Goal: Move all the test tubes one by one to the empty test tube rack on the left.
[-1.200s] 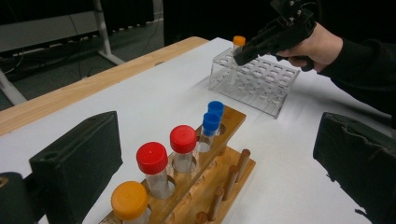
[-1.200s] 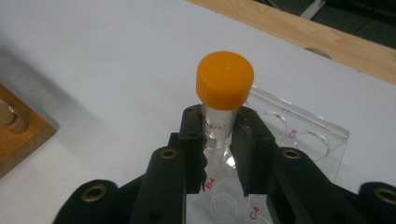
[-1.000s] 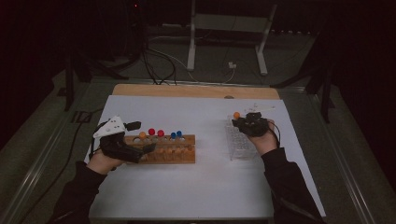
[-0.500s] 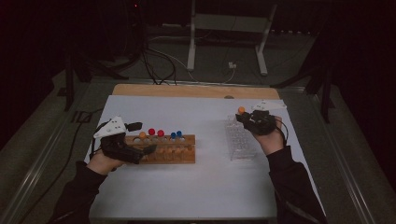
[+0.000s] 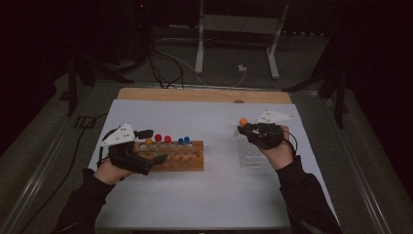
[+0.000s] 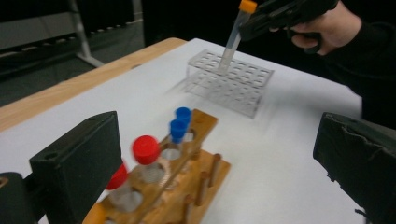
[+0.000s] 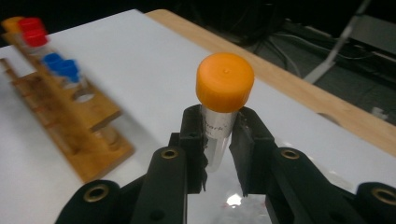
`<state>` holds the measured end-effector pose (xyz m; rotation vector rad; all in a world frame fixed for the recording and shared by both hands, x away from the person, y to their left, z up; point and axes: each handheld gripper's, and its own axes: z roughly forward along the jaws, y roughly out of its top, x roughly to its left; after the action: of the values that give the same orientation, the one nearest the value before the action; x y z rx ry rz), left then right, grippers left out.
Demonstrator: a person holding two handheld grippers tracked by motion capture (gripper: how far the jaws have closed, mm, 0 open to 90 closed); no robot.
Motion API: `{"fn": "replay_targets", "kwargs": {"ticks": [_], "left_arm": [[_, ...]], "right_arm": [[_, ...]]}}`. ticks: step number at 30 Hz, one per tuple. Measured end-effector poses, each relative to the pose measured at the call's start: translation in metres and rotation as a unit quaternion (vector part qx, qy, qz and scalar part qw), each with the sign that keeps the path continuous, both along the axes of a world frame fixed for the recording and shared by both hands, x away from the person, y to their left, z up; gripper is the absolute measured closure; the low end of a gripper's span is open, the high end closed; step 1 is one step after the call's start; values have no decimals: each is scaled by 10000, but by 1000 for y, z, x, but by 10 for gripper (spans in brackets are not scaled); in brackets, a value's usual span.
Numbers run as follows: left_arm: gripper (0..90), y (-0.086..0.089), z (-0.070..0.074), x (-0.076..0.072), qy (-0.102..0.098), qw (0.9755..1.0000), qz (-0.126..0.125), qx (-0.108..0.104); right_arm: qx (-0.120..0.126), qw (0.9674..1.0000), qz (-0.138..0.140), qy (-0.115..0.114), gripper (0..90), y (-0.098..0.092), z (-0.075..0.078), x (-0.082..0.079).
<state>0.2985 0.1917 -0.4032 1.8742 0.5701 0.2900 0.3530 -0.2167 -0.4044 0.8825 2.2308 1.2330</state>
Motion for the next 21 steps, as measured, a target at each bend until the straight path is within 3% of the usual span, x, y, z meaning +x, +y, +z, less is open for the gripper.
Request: {"fn": "replay_targets", "kwargs": {"ticks": [10, 21], "left_arm": [[22, -22, 1, -9, 77, 9991, -415, 60], [34, -52, -2, -19, 153, 9969, -776, 37]], "right_arm": [[-180, 9984, 495, 203, 754, 16, -12, -25], [-228, 9942, 980, 385, 754, 30, -21, -54]]}}
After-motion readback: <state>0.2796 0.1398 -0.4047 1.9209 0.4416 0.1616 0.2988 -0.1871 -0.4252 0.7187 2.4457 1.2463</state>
